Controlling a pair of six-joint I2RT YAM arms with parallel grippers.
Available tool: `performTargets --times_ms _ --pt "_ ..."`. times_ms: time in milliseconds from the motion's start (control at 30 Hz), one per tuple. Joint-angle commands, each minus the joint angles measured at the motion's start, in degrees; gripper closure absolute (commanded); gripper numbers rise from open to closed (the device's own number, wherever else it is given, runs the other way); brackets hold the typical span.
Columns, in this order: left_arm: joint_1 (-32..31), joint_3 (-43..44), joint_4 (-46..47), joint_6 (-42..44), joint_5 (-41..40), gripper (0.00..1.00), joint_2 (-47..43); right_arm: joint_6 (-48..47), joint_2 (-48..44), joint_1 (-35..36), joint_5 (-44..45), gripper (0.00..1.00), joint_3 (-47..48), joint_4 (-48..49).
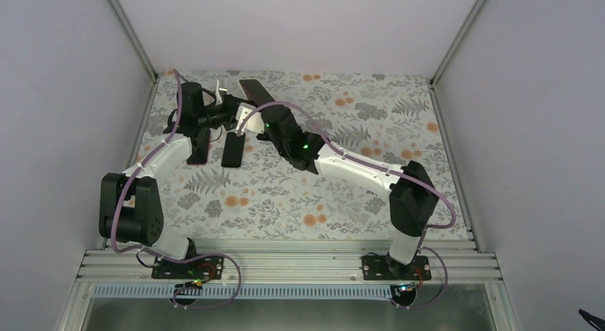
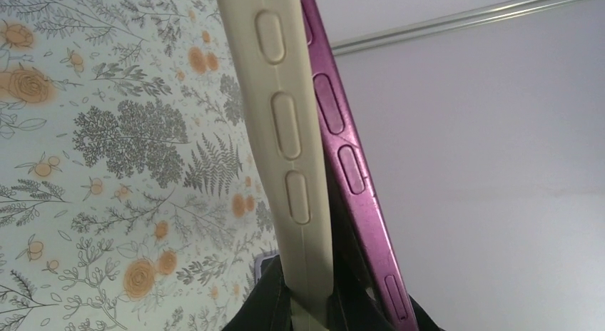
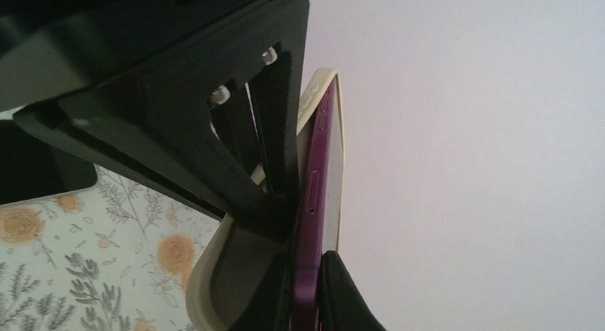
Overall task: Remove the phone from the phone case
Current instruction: Remove the phone case from the phone, then place the phone case at the center of the board.
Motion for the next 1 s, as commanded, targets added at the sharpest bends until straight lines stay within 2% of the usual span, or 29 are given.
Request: performTargets --times_ms 0,500,667,967 --pt "1.1 -0.24 -2.4 6.25 -3.07 0.98 -0.75 6.59 -6.82 -4.33 2.16 0.96 4.41 -0.79" --pt "1.12 -1.73 -3.89 7.72 -5.0 0.98 -1.69 12.73 -6.89 -6.88 -3.35 0.96 8.29 -7.05" --pt "1.14 -1.98 -4.45 9.62 -6.72 0.98 -2.09 14.04 -9.45 -7.71 -4.85 0.96 8.69 -8.77" --pt "1.14 2.53 -9.2 22.59 -10.36 0.98 2.11 15.36 -11.77 -9.51 -5.71 0.96 7.49 -10.86"
